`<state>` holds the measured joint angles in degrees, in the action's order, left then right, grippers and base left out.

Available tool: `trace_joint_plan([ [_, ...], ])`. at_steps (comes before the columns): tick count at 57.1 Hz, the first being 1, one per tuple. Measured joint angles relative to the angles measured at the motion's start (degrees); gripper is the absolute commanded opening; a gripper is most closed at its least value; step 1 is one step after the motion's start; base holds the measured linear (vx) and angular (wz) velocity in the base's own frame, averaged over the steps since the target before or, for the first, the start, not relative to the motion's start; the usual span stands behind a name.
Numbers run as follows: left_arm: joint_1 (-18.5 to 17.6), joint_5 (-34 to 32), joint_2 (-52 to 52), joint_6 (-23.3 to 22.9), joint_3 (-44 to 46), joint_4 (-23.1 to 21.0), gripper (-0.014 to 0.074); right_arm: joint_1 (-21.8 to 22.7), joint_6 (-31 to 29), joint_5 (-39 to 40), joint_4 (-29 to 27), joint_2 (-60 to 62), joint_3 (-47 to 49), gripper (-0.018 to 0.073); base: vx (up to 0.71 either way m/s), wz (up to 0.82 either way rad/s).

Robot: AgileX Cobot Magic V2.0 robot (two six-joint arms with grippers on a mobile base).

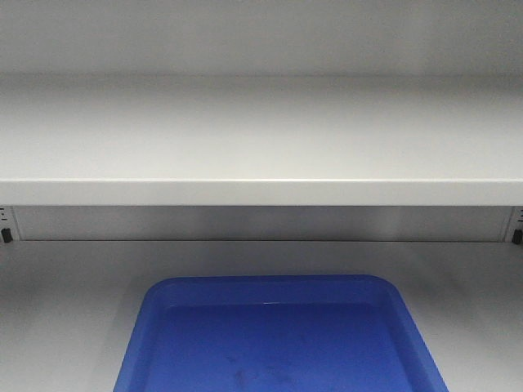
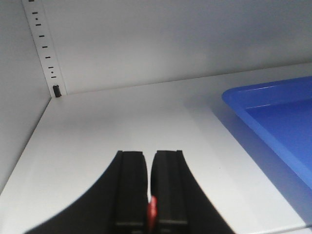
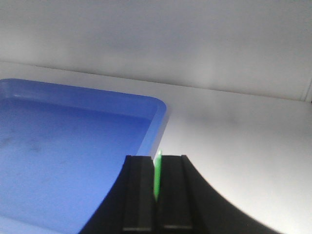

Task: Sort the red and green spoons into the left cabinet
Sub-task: 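Approach the blue tray on the open cabinet shelf, then lower both grippers over the blue tray and open to release spoons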

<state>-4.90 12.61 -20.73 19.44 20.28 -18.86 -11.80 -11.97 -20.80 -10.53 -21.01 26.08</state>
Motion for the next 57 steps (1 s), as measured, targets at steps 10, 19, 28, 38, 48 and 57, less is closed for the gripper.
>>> trace_joint_plan([
  [10, 0.0, -0.1, 0.0, -0.5, 0.0, -4.0, -0.0003, 0.0, 0.1, 0.1, -2.1, 0.0, 0.0, -0.0004, 0.00, 0.00],
  [19, 0.0, -1.5, 0.0, -0.6, 0.6, -17.9, -0.0003, 0.0, -0.1, 3.9, -9.0, -1.6, 0.0, -0.0003, 0.00, 0.00],
  [28, 0.0, -1.3, -2.4, 6.5, 4.5, -28.4, -0.0003, 0.0, -2.0, 9.7, -17.6, -6.5, 0.7, -0.0001, 0.00, 0.00],
  [38, 0.0, 6.0, -10.8, 23.7, 11.2, -42.2, -0.0003, 0.0, -8.4, 9.1, -26.7, -15.1, 5.6, 0.0000, 0.00, 0.00],
  [48, 0.0, 14.5, -19.9, 42.1, 15.2, -59.9, -0.0001, 0.0, -18.0, 7.6, -38.4, -21.8, 10.2, 0.0000, 0.00, 0.00],
  [57, 0.0, 21.1, -26.2, 54.5, 15.9, -74.0, -0.0001, 0.0, -32.2, 3.1, -53.5, -26.6, 11.7, 0.0000, 0.00, 0.00],
])
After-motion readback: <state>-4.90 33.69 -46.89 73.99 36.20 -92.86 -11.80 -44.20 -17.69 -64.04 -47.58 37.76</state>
